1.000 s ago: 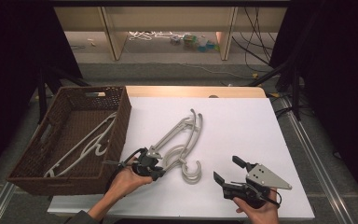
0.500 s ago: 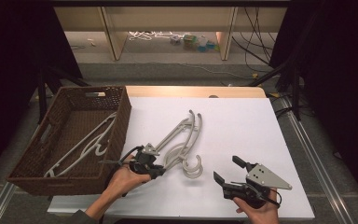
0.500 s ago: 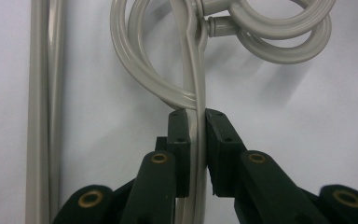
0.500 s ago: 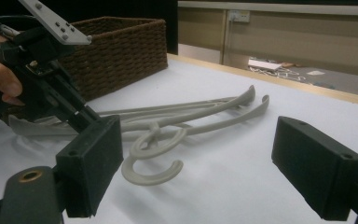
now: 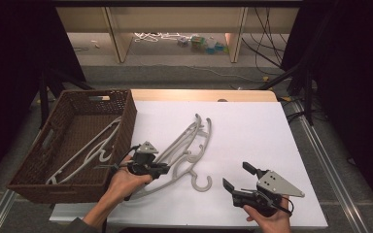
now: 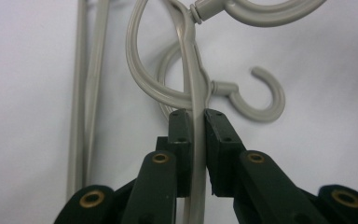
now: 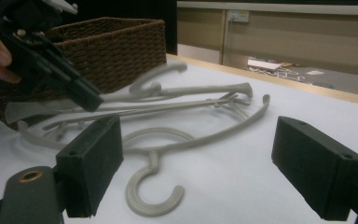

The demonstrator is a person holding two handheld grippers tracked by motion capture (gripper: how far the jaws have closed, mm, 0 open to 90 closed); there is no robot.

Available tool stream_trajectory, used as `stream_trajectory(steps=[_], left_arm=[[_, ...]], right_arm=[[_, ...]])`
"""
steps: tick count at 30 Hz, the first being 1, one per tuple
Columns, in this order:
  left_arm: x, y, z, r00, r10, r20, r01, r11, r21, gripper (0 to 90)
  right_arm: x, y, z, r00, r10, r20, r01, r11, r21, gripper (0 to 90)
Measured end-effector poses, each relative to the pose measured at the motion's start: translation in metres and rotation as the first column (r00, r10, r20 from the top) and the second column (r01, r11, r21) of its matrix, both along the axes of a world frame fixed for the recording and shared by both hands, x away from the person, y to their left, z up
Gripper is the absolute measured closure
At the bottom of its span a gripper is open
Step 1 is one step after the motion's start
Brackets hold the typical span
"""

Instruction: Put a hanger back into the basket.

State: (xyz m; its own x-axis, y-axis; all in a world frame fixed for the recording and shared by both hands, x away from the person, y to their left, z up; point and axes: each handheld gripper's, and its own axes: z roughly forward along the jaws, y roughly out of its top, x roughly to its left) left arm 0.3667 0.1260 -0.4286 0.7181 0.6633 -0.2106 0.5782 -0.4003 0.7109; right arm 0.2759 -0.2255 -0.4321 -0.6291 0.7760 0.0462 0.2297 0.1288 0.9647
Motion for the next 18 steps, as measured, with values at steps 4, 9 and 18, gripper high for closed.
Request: stream_trajectory(steps=[4,9,18], left_arm=[[0.000,0.005,0.008,0.9987,0.049,0.015,-0.048,0.9964,-0.070,81.6],[0.001,0.014,0.015,0.9961,0.088,0.008,-0.086,0.9859,-0.144,81.8],[0.002,0.024,0.024,0.9934,0.114,-0.001,-0.112,0.9681,-0.224,81.9]], right_arm=[[0.000,0.000,0.000,1.0000,-0.006,-0.002,0.006,1.000,-0.003,17.2],[0.000,-0.001,0.000,1.0000,-0.003,-0.006,0.003,1.000,-0.001,17.2],[0.000,-0.001,0.000,1.0000,-0.004,-0.003,0.004,1.000,0.001,17.2]])
